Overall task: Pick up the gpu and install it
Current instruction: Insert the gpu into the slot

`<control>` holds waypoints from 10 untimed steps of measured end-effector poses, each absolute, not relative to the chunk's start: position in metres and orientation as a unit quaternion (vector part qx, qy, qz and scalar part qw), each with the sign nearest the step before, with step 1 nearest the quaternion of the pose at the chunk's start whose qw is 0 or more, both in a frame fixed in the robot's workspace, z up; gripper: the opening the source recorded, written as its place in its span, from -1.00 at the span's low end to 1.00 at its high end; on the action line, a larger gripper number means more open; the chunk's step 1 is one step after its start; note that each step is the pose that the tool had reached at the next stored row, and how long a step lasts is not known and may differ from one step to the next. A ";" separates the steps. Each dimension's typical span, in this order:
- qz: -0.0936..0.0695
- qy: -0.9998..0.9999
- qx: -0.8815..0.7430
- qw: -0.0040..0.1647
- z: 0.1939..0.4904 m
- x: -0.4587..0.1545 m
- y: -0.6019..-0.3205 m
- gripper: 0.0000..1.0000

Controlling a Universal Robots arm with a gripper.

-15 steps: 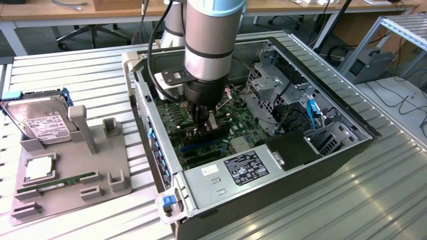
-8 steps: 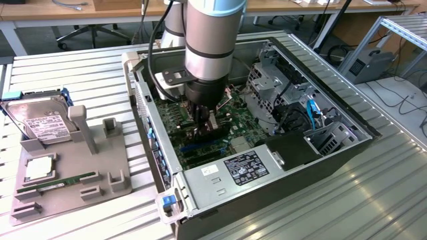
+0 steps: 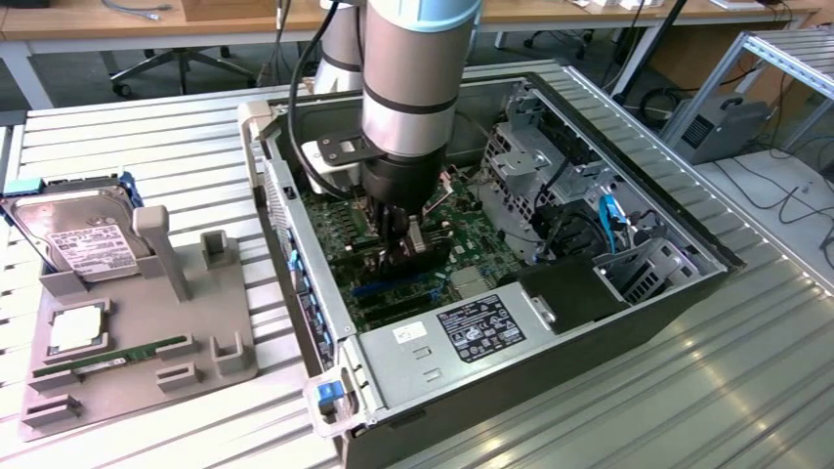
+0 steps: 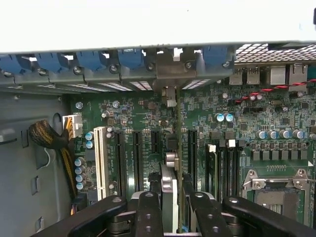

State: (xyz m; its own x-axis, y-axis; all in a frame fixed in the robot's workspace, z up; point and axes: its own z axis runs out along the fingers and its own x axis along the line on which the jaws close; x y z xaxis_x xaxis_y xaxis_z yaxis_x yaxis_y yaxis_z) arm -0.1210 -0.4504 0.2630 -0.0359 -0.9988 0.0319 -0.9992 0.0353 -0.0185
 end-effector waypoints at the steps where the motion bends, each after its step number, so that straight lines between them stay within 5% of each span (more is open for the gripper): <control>1: 0.018 -0.722 0.692 0.005 0.263 -0.121 -0.450 -0.46; 10: 0.018 -0.723 0.691 0.005 0.264 -0.121 -0.450 -0.46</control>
